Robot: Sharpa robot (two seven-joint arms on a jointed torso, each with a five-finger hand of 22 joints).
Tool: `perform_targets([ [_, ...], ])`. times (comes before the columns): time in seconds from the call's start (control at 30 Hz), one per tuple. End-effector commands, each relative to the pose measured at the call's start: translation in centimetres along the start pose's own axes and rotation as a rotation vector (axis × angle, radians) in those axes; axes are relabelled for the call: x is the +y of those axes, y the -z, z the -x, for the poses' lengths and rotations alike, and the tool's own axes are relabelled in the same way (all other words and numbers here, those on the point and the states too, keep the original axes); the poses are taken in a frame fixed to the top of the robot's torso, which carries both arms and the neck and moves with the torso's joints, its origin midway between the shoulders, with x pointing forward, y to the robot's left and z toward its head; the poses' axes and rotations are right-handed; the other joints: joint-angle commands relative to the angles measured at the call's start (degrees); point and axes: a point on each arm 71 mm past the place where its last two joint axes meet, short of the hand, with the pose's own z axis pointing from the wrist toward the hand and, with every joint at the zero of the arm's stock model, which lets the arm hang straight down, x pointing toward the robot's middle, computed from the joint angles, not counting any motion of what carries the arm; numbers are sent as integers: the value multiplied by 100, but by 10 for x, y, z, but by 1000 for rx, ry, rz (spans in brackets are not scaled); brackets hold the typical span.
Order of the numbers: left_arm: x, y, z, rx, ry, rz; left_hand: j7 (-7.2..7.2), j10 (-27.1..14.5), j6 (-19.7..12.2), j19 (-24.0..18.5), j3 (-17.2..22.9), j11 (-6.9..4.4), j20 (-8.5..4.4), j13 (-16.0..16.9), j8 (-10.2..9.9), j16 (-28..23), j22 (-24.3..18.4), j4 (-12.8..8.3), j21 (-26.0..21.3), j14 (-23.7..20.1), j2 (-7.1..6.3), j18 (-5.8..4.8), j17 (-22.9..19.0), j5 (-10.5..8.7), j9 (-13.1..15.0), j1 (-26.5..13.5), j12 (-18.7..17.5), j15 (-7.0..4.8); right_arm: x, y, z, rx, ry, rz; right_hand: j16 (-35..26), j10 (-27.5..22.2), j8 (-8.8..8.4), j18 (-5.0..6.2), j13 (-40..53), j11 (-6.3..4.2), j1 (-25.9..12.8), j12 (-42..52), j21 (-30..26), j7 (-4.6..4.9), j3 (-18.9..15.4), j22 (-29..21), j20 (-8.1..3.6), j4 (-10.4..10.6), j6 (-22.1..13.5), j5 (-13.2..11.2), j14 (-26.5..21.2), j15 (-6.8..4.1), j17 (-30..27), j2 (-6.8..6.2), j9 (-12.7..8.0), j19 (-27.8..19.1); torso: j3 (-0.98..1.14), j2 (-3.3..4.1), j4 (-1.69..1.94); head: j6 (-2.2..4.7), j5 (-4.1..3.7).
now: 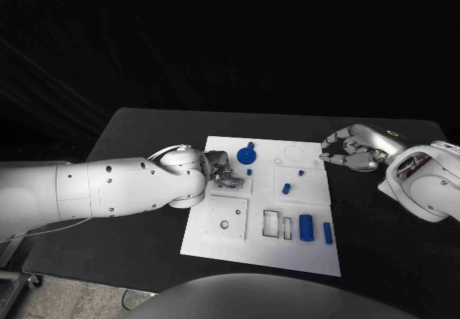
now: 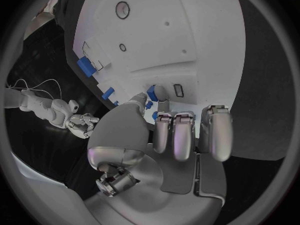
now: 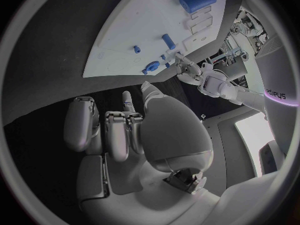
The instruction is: Assemble the parts on the task board
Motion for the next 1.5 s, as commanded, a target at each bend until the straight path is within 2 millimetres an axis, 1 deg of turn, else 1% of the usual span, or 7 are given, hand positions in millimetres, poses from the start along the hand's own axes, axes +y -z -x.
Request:
perform_targets([
  [0.03, -1, 2, 5, -1, -27, -4, -9, 599, 38, 128, -31, -53, -38, 1508, 24, 14, 1145, -7, 24, 602, 5, 33, 1505, -20, 17, 67, -22, -36, 0, 0, -1, 7, 2, -3, -20, 601, -33, 55, 1506, 44, -7, 22, -34, -6, 12, 766, 8, -26, 51, 39, 505, 46, 1243, 50, -6, -51, 3, -4, -14, 1, 21],
  [0.43, -8, 7, 26, -27, -45, -22, -8, 599, 17, 127, -78, -55, -43, 1508, 49, 14, 1146, 4, 16, 602, -20, 34, 1505, -161, 97, 87, -22, -43, 0, -1, -1, 4, -2, -4, -19, 601, -36, 54, 1506, 44, -16, 22, -31, -5, 10, 768, 8, -19, 52, 47, 505, 46, 1244, 56, -9, -49, -2, 3, -10, 1, 10],
  [0.57, -8, 8, 27, -19, -47, -21, 0, 599, 3, 126, -174, -52, -44, 1508, 61, 14, 1148, 18, 8, 602, 19, 35, 1505, -468, 176, -4, -22, -39, 0, -1, -1, 4, -5, -5, -19, 601, -36, 54, 1506, 44, -16, 22, -31, -5, 10, 768, 8, -19, 52, 47, 505, 46, 1244, 56, -9, -49, -2, 3, -6, 1, -1],
  [0.63, -8, 8, 28, -22, -43, -21, 1, 599, 2, 129, -207, -50, -43, 1508, 62, 14, 1151, 21, 7, 602, 38, 35, 1505, -543, 198, -37, -22, -39, 0, -1, -1, 3, -6, -5, -19, 601, -36, 54, 1506, 44, -16, 22, -31, -5, 10, 768, 8, -19, 52, 47, 505, 46, 1244, 56, -9, -49, -3, 5, -3, 1, -2],
  [0.87, -7, 11, 40, -52, -34, -23, -5, 599, -4, 141, -214, -52, -44, 1508, 62, 14, 1161, -6, 17, 602, 30, 31, 1505, -559, 217, 12, -22, -40, 1, -1, 0, -5, -9, 0, -13, 601, -38, 53, 1506, 45, -27, 22, -28, -4, 8, 770, 9, -10, 53, 54, 507, 46, 1249, 62, -11, -47, -11, 11, -4, 1, -16],
  [1.13, -1, 14, 71, -86, -67, -1, 19, 599, -127, 151, -221, -40, -41, 1508, 18, 14, 1172, -15, 22, 602, 34, 28, 1505, -598, 265, 131, -22, -34, 3, -1, 1, -26, -21, 18, 5, 601, -40, 48, 1506, 45, -36, 22, -5, -4, 7, 779, 9, -3, 57, 66, 512, 47, 1262, 68, -13, -36, 8, 1, -9, 1, -10],
  [1.5, 21, 7, 86, -84, -69, 67, 80, 599, -368, 140, -237, 5, -17, 1508, -61, 14, 1170, -25, 3, 602, 27, 31, 1505, -606, 349, 301, -22, -1, 4, 0, 1, -27, -32, 25, 16, 601, -40, 44, 1506, 45, -43, 22, 13, -5, 6, 787, 9, 3, 63, 77, 515, 47, 1270, 72, -15, -27, -11, 29, 11, 1, -40],
])
